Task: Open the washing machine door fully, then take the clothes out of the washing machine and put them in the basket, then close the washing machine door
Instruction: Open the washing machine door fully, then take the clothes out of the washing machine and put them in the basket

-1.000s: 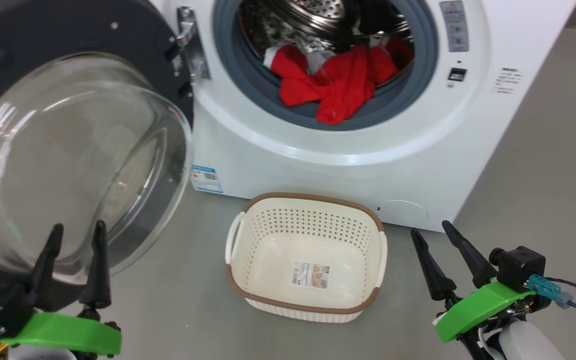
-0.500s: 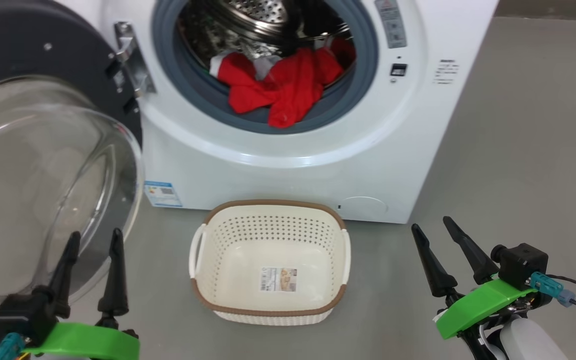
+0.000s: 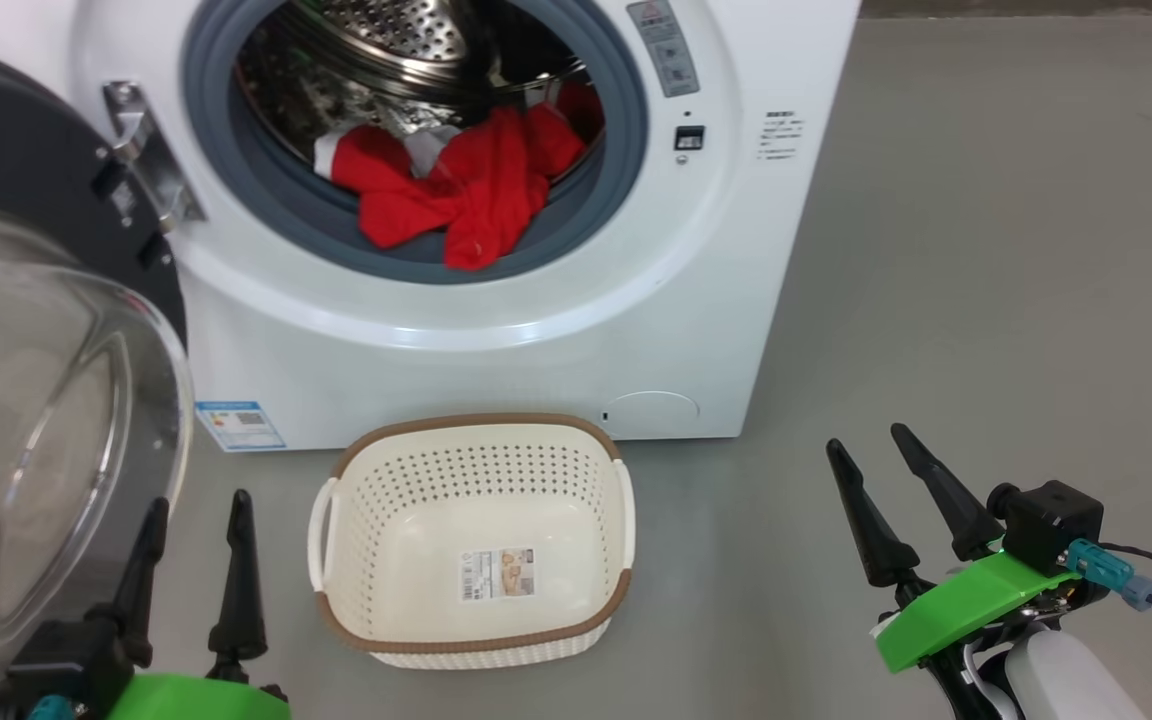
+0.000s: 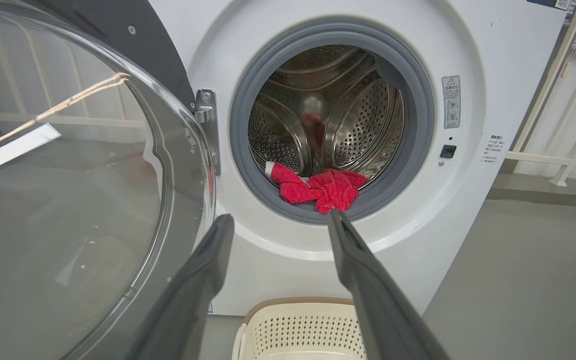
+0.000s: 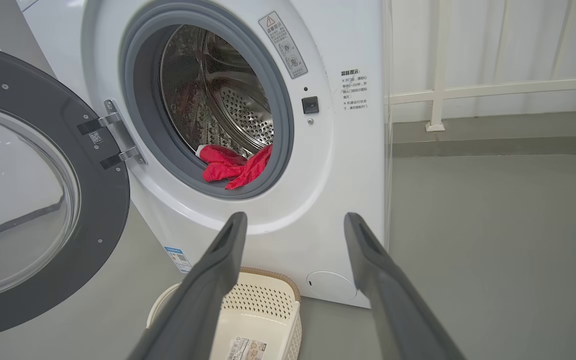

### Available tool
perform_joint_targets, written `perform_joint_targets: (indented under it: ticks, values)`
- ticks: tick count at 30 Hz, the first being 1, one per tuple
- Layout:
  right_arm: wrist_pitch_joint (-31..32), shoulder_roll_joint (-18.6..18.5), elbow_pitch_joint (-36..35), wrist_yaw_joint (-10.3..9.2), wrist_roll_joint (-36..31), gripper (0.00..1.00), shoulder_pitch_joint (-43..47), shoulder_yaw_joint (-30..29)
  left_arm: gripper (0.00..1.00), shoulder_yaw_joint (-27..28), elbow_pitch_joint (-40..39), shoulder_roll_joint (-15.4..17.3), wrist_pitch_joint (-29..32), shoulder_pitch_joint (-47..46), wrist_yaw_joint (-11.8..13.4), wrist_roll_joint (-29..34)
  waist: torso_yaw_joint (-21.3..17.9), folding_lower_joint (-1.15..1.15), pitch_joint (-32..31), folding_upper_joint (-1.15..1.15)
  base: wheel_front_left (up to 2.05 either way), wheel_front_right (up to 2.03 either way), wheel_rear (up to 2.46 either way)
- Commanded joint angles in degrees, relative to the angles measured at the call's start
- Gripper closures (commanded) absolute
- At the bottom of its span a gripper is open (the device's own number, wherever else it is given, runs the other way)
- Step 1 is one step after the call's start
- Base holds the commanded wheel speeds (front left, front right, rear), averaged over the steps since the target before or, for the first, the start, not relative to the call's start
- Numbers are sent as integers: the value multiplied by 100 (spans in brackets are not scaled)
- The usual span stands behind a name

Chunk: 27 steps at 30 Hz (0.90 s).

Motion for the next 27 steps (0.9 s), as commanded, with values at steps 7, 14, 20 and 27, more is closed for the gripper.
perform_joint_targets:
  ticks: [7,14,20,27]
  values:
    - [-69,-87,-206,16,-65,0,-196,47,0,208,71,54,-126,-61,-98,101,-222,0,29,0,0,0,0]
    - [-69,-119,-264,16,-80,0,-191,3,0,272,149,-28,-157,-79,-157,165,-278,0,70,0,0,0,0]
    - [-69,-130,-282,16,-99,0,-177,-20,0,344,218,-103,-166,-85,-230,198,-272,0,85,0,0,0,0]
    - [-69,-122,-283,16,-113,0,-153,-30,0,463,236,-183,-169,-65,-345,233,-251,0,58,0,0,0,0]
